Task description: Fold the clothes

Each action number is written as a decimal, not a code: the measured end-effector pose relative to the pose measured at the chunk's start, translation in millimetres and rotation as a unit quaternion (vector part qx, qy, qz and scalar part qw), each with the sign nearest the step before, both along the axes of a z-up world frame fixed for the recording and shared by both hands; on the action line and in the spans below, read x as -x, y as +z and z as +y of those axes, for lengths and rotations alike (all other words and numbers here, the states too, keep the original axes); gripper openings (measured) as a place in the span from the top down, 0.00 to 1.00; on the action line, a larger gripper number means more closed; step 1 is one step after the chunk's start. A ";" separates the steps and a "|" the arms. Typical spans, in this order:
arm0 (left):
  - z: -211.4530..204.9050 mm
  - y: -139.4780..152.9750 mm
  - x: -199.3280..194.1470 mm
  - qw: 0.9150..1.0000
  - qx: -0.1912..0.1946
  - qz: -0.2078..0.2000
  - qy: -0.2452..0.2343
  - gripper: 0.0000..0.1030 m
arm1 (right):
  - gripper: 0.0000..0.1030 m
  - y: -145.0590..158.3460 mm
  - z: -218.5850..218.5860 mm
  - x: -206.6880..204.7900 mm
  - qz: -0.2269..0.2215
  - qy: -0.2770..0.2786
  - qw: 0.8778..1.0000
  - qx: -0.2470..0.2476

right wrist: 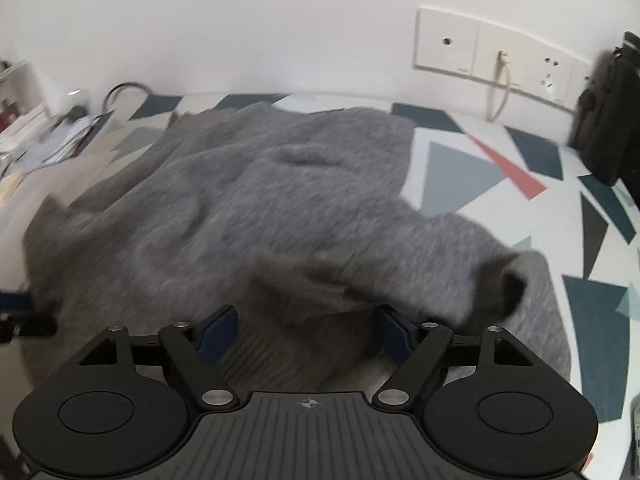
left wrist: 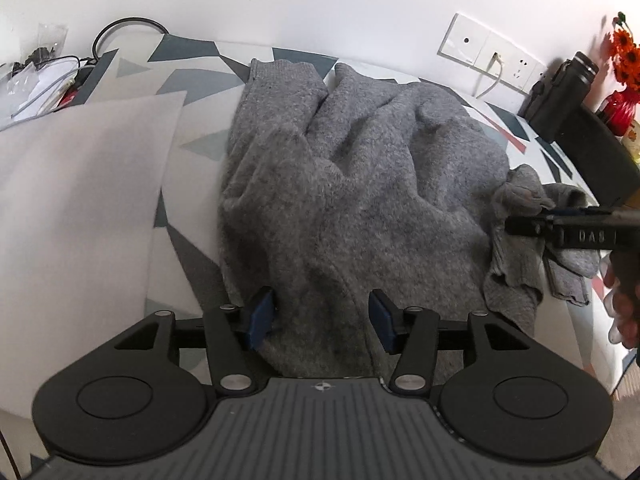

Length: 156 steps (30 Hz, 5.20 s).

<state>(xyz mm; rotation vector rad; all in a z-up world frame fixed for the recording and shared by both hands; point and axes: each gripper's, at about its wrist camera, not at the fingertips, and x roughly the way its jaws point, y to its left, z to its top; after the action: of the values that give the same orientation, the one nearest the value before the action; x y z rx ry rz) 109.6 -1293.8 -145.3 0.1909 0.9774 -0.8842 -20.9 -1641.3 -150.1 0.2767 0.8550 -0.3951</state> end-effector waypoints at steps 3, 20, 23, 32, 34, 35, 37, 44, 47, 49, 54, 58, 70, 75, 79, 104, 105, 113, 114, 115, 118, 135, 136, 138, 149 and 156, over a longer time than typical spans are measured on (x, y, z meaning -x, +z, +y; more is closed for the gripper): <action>-3.7 -1.9 -5.2 1.000 0.004 0.005 0.009 0.52 | 0.27 -3.0 -13.9 -4.6 -0.008 -0.031 0.999 -0.017; 17.3 0.6 -6.1 0.999 0.015 0.032 0.019 0.72 | 0.73 -7.3 -83.5 69.7 -0.036 -0.175 0.979 -0.096; 11.6 -1.7 -5.4 0.999 0.011 0.037 0.014 0.59 | 0.59 -4.1 -80.3 58.0 -0.049 -0.161 0.979 -0.117; 4.6 -0.9 3.9 0.999 -0.011 0.041 -0.008 0.56 | 0.44 -9.2 -80.1 17.2 -0.051 -0.142 0.975 -0.161; 4.1 0.2 6.0 0.999 -0.019 0.042 -0.012 0.54 | 0.41 -15.2 -84.0 11.8 -0.041 -0.147 0.974 -0.169; 3.8 1.1 7.0 0.999 -0.026 0.041 -0.015 0.54 | 0.41 -17.8 -85.8 9.5 -0.035 -0.151 0.973 -0.172; 5.8 2.6 8.3 0.998 -0.035 0.042 -0.015 0.53 | 0.44 -19.3 -87.3 10.1 -0.032 -0.154 0.972 -0.173; 18.3 7.6 9.5 0.998 -0.040 0.051 -0.021 0.53 | 0.90 -8.9 -90.1 31.8 -0.049 -0.166 0.975 -0.138; 23.5 8.8 8.3 0.998 -0.038 0.053 -0.009 0.53 | 0.91 -3.3 -94.6 51.7 -0.062 -0.185 0.972 -0.130; 25.8 6.8 5.5 0.998 -0.038 0.056 0.002 0.53 | 0.92 -1.8 -98.2 65.2 -0.062 -0.201 0.970 -0.123; 25.7 1.4 -2.5 0.998 -0.040 0.054 0.013 0.53 | 0.92 -4.7 -107.6 91.8 -0.057 -0.236 0.962 -0.122; 21.3 1.7 -2.8 0.997 -0.029 0.066 0.008 0.53 | 0.91 -4.9 -107.3 105.1 -0.063 -0.250 0.956 -0.141; 23.1 -4.1 3.9 0.992 0.014 0.125 0.008 0.53 | 0.56 -1.4 -90.7 107.2 -0.108 -0.193 0.949 -0.225; 25.5 -8.8 -0.7 0.989 0.041 0.144 0.019 0.53 | 0.47 -6.5 -86.9 89.6 -0.100 -0.184 0.949 -0.238; 25.3 -12.5 -4.0 0.989 0.053 0.137 0.032 0.70 | 0.49 -15.4 -79.5 72.4 -0.069 -0.171 0.957 -0.225; -14.4 6.0 -11.9 0.997 -0.018 0.045 0.055 0.91 | 0.88 -7.2 -75.5 90.4 -0.030 -0.182 0.974 -0.133; -14.1 4.0 -12.4 0.997 -0.022 0.048 0.056 0.91 | 0.87 -7.3 -73.9 89.1 -0.026 -0.177 0.976 -0.126; -12.2 -4.1 -14.7 0.996 -0.026 0.057 0.059 0.85 | 0.76 -8.5 -57.0 73.1 0.012 -0.123 0.990 -0.064; -12.3 -4.4 -13.9 0.997 -0.024 0.055 0.058 0.84 | 0.74 -9.0 -54.3 70.7 0.016 -0.116 0.992 -0.056; -12.6 -4.6 -13.0 0.997 -0.024 0.052 0.055 0.83 | 0.72 -9.6 -52.2 68.6 0.020 -0.108 0.993 -0.051; -15.4 -5.4 -9.4 0.998 -0.012 0.052 0.035 0.62 | 0.68 -10.8 -47.8 64.1 0.026 -0.090 0.995 -0.046; -13.0 24.5 -9.7 0.994 0.096 0.043 0.008 0.97 | 0.91 14.4 -60.7 80.0 -0.062 -0.087 0.992 -0.074; -11.3 34.1 -12.9 0.992 0.118 0.037 0.013 0.97 | 0.92 24.6 -62.3 79.9 -0.080 -0.087 0.990 -0.072; -10.1 52.7 -19.8 0.988 0.153 0.019 0.024 0.97 | 0.92 45.6 -65.7 78.4 -0.113 -0.087 0.988 -0.066; 6.3 153.7 -35.8 0.950 0.285 -0.110 0.063 0.97 | 0.92 163.6 -63.7 66.4 -0.243 -0.047 0.969 0.022; 33.3 215.8 -13.4 0.917 0.353 -0.178 0.057 0.97 | 0.92 229.4 -45.9 83.2 -0.323 -0.014 0.943 0.078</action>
<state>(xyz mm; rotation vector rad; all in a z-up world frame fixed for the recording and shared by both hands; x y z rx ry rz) 122.9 -1260.4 70.5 -0.3144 0.2861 -0.9989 -104.0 -1687.3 79.3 0.2507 0.1724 -0.3644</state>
